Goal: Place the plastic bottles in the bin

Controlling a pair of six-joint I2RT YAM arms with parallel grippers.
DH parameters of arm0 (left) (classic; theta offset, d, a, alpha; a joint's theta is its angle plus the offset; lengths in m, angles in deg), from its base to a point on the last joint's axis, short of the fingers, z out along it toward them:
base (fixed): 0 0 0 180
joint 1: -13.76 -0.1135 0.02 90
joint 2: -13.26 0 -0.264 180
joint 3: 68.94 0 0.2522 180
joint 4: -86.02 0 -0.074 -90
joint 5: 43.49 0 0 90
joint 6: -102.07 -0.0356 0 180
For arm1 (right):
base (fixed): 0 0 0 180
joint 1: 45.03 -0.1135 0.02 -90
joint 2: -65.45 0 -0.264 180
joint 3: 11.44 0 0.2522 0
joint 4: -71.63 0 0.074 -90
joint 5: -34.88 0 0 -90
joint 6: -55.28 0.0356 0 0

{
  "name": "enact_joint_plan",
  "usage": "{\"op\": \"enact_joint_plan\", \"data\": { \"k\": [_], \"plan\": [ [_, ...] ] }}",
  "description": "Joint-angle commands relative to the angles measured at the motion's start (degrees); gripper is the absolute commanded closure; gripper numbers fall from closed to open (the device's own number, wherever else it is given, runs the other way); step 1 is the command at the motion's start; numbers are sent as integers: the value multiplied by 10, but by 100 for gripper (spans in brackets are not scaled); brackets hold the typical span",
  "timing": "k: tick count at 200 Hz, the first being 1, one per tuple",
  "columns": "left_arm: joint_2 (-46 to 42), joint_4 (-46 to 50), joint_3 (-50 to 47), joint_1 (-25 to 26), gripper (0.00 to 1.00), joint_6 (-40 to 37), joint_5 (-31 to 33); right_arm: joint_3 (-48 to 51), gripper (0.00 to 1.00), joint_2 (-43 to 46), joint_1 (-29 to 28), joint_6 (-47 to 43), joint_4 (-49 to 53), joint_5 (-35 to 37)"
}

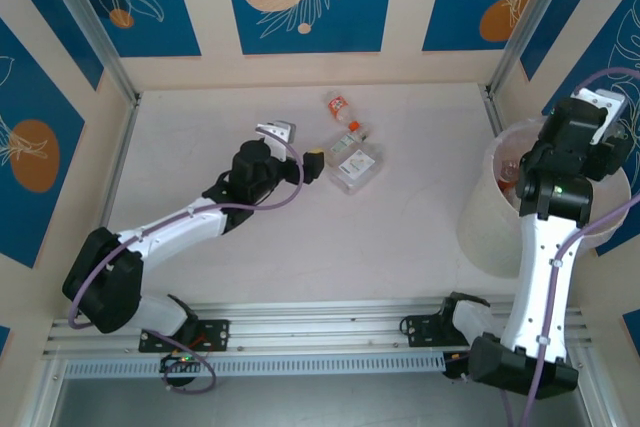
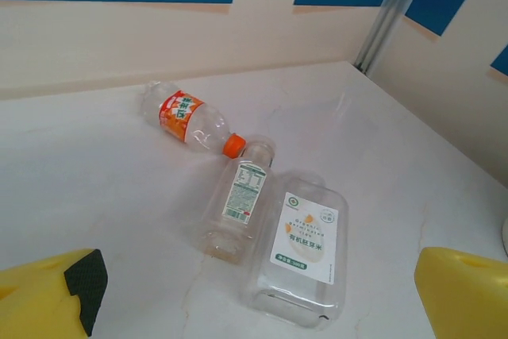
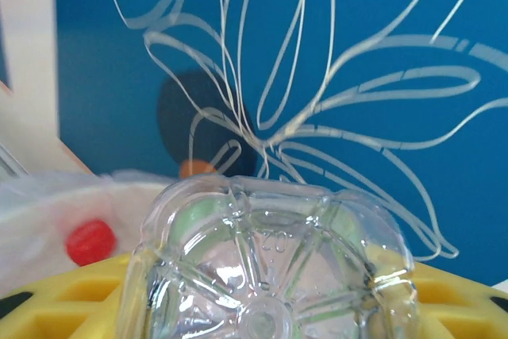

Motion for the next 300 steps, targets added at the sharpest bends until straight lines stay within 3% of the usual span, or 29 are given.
{"op": "enact_joint_plan", "data": {
  "k": [1, 24, 50, 69, 86, 134, 170, 225, 268, 300],
  "plan": [
    [6, -5, 16, -9, 0, 30, 4, 16, 48, 3, 36, 25, 1, -17],
    [5, 2, 17, -12, 0, 39, 6, 22, 43, -29, 47, 46, 43, -29],
    [2, -1, 14, -13, 0, 52, 9, 28, 28, -82, 60, 37, 62, -47],
    [1, 3, 12, -14, 0, 55, 9, -12, 11, -125, 54, 66, 108, -44],
    [-2, 8, 11, -15, 0, 55, 12, -50, 4, -145, 33, 82, 140, -19],
    [2, 22, 12, -20, 0, 57, 18, -83, 1, -117, -37, 105, 149, -68],
    [8, 25, 14, -24, 0, 59, 13, -55, 1, -104, -12, 141, 146, -215],
    [12, 35, 16, -27, 0, 63, -1, -7, 0, -112, 5, 175, 158, -277],
    [21, 45, 24, -28, 0, 66, -19, -33, 0, -119, 28, 206, 225, -411],
    [23, 54, 32, -28, 0, 62, -27, -60, 1, -61, 20, 226, 215, -438]
  ]
}}
